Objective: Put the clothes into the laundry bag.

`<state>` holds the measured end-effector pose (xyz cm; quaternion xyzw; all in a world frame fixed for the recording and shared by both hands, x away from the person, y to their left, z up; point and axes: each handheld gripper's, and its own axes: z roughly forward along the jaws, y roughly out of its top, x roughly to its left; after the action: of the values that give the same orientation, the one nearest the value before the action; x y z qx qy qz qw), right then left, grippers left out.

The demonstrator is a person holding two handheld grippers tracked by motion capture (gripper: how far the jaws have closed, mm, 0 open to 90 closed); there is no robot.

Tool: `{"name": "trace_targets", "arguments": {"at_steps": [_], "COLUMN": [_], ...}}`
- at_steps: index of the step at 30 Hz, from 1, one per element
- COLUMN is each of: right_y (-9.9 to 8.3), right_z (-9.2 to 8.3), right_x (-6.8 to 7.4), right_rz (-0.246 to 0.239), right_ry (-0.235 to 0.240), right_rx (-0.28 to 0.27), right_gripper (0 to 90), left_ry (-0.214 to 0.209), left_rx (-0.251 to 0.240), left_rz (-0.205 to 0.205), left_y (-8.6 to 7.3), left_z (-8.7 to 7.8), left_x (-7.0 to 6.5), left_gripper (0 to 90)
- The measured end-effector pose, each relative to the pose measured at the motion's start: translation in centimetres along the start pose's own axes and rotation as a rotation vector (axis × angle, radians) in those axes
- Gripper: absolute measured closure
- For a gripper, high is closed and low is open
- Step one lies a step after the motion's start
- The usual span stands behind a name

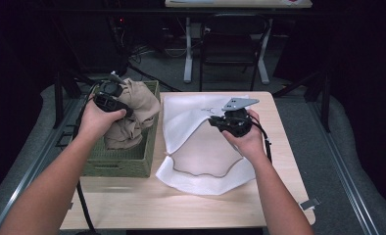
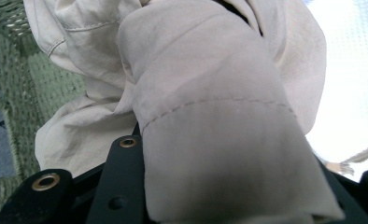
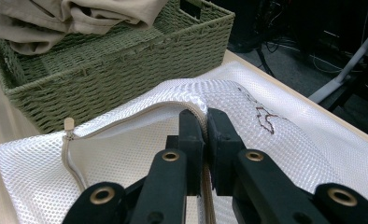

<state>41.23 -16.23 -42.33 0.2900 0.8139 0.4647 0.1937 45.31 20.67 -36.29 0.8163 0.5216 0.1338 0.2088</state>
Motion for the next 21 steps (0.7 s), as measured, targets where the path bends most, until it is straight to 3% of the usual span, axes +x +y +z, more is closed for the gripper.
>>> {"name": "trace_targets", "arguments": {"at_steps": [21], "right_y": [0.0], "right_z": [0.0], "right_x": [0.0], "right_rz": [-0.001], "right_ry": [-0.002], "right_rx": [-0.001], "right_gripper": [85.4], "left_ry": [-0.072], "left_rx": [-0.031], "left_rz": [0.112], "left_y": [-1.9], "left_z": [-2.5], "left_x": [-4.0], "left_gripper": [62.4]}}
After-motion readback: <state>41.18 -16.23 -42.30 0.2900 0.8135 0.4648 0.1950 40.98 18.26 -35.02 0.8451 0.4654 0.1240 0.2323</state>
